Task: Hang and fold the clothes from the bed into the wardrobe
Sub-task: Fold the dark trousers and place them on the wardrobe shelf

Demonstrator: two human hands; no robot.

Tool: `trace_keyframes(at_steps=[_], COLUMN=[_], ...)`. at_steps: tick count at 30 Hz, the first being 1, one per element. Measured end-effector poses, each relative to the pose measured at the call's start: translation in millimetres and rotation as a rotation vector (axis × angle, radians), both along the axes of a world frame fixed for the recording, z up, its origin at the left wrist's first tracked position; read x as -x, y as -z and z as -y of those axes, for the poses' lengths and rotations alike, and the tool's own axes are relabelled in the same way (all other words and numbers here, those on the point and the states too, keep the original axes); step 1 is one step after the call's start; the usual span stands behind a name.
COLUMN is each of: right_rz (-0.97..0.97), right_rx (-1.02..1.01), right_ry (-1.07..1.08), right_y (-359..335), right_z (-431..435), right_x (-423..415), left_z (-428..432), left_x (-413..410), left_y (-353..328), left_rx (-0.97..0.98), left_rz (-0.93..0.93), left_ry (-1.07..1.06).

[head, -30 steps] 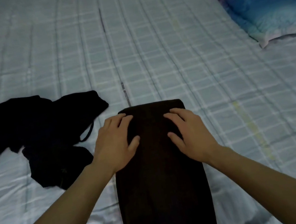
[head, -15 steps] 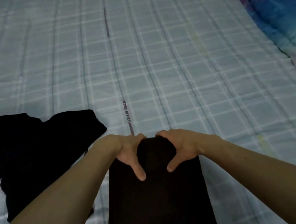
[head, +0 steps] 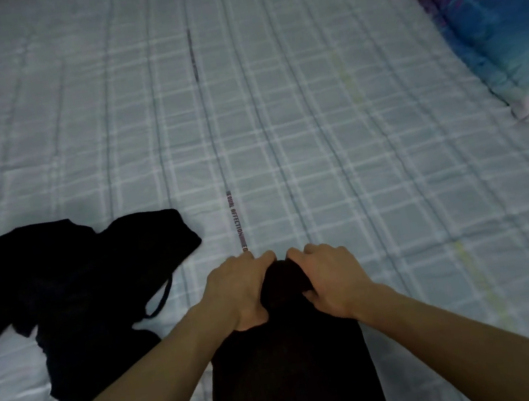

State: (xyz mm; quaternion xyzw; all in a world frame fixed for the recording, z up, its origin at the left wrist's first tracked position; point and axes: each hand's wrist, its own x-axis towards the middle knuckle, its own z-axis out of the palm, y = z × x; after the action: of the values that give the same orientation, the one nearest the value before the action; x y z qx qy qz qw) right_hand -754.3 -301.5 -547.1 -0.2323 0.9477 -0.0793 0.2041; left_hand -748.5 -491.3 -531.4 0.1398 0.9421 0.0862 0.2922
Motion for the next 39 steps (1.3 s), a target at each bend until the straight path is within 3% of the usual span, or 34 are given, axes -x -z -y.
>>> trace_keyframes(at_steps=[4, 12, 15, 19, 23, 28, 30, 39], right_rz=[-0.138, -0.925, -1.007, -0.974, -0.794, -0.216, -0.104, -0.021], right_rx=[0.050, 0.223, 0.257, 0.236, 0.179, -0.055, -0.086, -0.045], right_ry=[0.027, 0.212, 0.180, 0.104, 0.069, -0.053, -0.079, -0.144], right_y=[-82.8, -306.0, -340.4, -321.7, -256.1, -167.1, -148.2, -157.4], right_z=[-3.2, 6.3, 8.6, 9.5, 3.8, 1.5, -0.3, -4.2], right_x=[-6.9, -9.0, -38.5, -84.8, -136.5, -225.2, -253.5, -240.6], left_z=[1.3, 5.7, 7.2, 13.0, 15.0, 8.7, 8.3, 14.5], left_x=[-9.0, -11.0, -40.8, -85.2, -140.9, -236.3, -265.3, -268.8], left_y=[-78.8, -300.0, -330.9, -307.4, -240.5, -152.5, -130.0, -133.7], left_rx=[0.012, -0.020, -0.056, -0.064, -0.065, 0.024, 0.064, -0.056], left_rz=[-0.180, -1.024, -1.146, -1.242, -1.087, -0.503, -0.298, -0.333], left_ry=[0.028, 0.040, 0.051, 0.101, 0.117, 0.125, 0.128, 0.063])
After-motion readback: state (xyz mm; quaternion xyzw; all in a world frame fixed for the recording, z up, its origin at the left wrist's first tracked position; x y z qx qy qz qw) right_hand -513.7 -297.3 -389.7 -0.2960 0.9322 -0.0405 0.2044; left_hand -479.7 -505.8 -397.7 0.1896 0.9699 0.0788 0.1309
